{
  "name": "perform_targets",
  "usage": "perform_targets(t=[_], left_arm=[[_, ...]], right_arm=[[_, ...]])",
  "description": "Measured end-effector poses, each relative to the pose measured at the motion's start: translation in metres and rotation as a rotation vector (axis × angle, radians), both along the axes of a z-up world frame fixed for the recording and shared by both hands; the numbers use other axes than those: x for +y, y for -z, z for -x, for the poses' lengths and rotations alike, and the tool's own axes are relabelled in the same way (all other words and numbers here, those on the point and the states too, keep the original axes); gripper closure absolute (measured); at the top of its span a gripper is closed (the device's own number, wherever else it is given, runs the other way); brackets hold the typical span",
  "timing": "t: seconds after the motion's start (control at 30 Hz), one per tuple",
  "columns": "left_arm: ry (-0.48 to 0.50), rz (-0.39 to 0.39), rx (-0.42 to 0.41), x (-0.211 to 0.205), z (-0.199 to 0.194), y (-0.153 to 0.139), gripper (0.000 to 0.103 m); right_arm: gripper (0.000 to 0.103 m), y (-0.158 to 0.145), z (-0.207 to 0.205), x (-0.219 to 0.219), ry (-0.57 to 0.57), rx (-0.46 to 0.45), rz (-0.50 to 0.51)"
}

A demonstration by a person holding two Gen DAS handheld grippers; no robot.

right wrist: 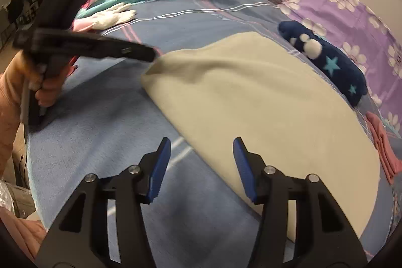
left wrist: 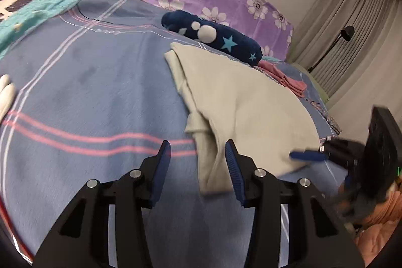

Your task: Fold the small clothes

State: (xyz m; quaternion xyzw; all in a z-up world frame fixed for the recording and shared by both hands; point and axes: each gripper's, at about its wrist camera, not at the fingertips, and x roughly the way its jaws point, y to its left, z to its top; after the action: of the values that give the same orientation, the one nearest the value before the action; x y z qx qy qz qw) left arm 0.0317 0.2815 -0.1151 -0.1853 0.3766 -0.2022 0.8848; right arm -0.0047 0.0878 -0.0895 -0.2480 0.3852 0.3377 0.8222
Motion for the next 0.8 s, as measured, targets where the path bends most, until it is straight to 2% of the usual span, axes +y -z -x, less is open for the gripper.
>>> perform_targets(t=[0.03,0.1,0.2,0.27,0.4,0.43,0.47,0.5,0.6,0.73,0.8], left_arm=[[0.019,0.015,0.022,-0.002,-0.014,0.000,0.056],[0.047,0.030,0.060,-0.008,-0.042,0.003,0.048],[0.075,0.032,0.126,-0.018,-0.084,0.013,0.045],[0.080,0.048,0.119,-0.022,-0.109,0.016,0.044],[0.052,0.170,0.134,-0.014,-0.145,0.024,0.045],[0.044,0.193,0.132,-0.012,-0.151,0.026,0.045],[0.032,0.211,0.131,-0.010,-0.158,0.028,0.050],[0.023,0.218,0.130,-0.009,-0.161,0.029,0.061],[-0.005,0.249,0.126,-0.004,-0.173,0.040,0.080],[-0.015,0.357,0.139,0.007,-0.178,0.052,0.087],[-0.013,0.356,0.138,0.006,-0.180,0.051,0.088]], right_arm=[[0.051,0.002,0.002,0.005,-0.017,0.006,0.001],[0.050,0.006,0.006,0.011,-0.035,0.006,0.013],[0.050,0.011,0.008,0.017,-0.029,-0.017,0.047],[0.050,0.013,0.008,0.018,-0.019,-0.039,0.069],[0.048,0.021,0.009,0.028,-0.015,-0.125,0.137],[0.048,0.024,0.010,0.035,-0.019,-0.175,0.169],[0.048,0.026,0.012,0.039,-0.022,-0.205,0.188],[0.048,0.030,0.013,0.047,-0.029,-0.252,0.221],[0.048,0.039,0.014,0.067,-0.040,-0.361,0.291],[0.057,0.046,0.008,0.086,-0.043,-0.417,0.315],[0.059,0.049,0.004,0.093,-0.036,-0.444,0.315]])
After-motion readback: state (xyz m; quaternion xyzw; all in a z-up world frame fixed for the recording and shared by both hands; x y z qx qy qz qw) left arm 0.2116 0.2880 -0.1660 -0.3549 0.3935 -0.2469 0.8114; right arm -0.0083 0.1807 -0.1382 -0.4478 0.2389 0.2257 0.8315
